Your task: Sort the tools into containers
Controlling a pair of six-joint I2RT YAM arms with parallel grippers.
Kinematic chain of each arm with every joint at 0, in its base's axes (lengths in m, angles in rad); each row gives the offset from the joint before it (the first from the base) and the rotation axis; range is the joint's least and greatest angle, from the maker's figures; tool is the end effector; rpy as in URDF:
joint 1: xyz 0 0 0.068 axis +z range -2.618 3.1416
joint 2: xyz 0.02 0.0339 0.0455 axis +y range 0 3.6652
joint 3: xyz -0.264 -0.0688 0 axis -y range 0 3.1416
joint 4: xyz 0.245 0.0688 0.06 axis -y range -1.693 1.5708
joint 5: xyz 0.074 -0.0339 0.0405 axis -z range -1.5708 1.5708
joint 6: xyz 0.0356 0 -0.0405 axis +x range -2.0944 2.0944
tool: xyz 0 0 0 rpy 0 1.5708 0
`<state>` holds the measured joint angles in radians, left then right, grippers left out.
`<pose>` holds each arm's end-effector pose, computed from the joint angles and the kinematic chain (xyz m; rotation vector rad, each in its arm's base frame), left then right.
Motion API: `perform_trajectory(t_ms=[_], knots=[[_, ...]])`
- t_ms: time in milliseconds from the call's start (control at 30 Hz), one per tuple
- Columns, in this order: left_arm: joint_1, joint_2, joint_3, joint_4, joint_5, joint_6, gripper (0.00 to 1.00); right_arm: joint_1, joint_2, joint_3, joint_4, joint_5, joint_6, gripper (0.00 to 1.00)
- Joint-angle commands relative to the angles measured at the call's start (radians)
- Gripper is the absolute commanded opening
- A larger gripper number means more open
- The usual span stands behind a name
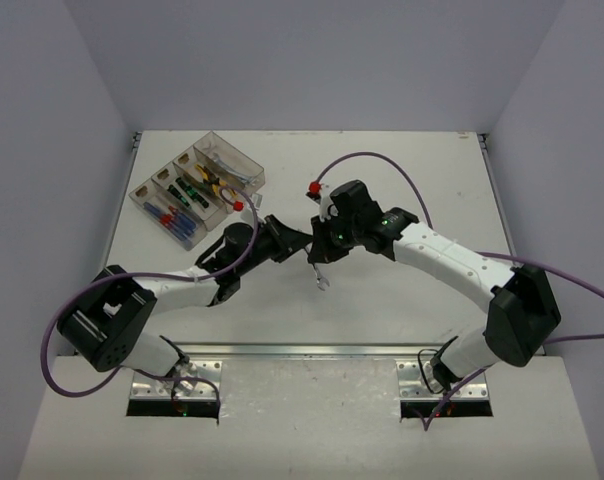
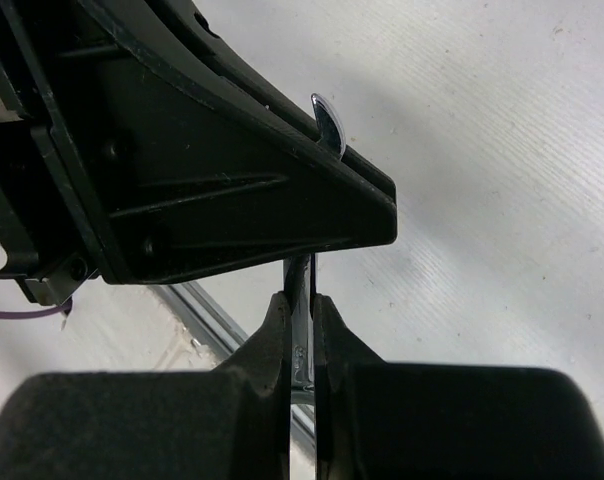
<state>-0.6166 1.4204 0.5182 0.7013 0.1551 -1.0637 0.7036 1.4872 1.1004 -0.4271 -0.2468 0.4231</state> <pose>0.2305 -0.1701 0.1977 -0.3156 1.9538 -1.3040 0.2399 0.2150 0.2608 -0.4739 2.4702 0.7969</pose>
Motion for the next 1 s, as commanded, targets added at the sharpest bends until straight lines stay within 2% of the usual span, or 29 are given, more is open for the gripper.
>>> perform_trajectory(t_ms=[0,67,133,167,200,300,367,533,600,733,867,967], knots=[[-0.013,-0.012,0.046,0.023,-0.016,0.009,0.00,0.007,-0.041,0.010,0.070,0.028,0.028,0.12],[-0.004,-0.025,0.066,-0.042,-0.044,0.031,0.00,0.006,-0.061,-0.005,0.057,0.059,0.042,0.45],[0.048,-0.037,0.102,-0.157,-0.058,0.047,0.00,0.006,-0.115,-0.049,0.041,0.146,0.051,0.86],[0.084,-0.045,0.115,-0.205,-0.058,0.054,0.00,0.005,-0.155,-0.064,0.028,0.197,0.052,0.99],[0.091,-0.047,0.119,-0.243,-0.053,0.062,0.00,0.004,-0.186,-0.082,0.013,0.202,0.052,0.99],[0.256,-0.030,0.253,-0.440,-0.088,0.125,0.00,-0.035,-0.296,-0.158,-0.067,0.378,0.052,0.99],[0.346,0.017,0.372,-0.544,-0.126,0.155,0.00,-0.083,-0.334,-0.190,-0.101,0.406,0.047,0.99],[0.513,0.234,0.625,-0.693,-0.166,0.170,0.00,-0.125,-0.374,-0.271,-0.093,0.417,0.005,0.99],[0.574,0.369,0.858,-0.798,-0.173,0.195,0.00,-0.128,-0.385,-0.298,-0.079,0.412,-0.002,0.99],[0.614,0.619,1.233,-0.971,-0.220,0.265,0.00,-0.128,-0.395,-0.340,-0.038,0.365,0.000,0.99],[0.653,0.819,1.478,-1.037,-0.228,0.301,0.00,-0.128,-0.401,-0.365,-0.025,0.377,-0.001,0.99],[0.660,0.920,1.566,-1.050,-0.225,0.309,0.01,-0.128,-0.412,-0.369,-0.022,0.383,-0.004,0.99]])
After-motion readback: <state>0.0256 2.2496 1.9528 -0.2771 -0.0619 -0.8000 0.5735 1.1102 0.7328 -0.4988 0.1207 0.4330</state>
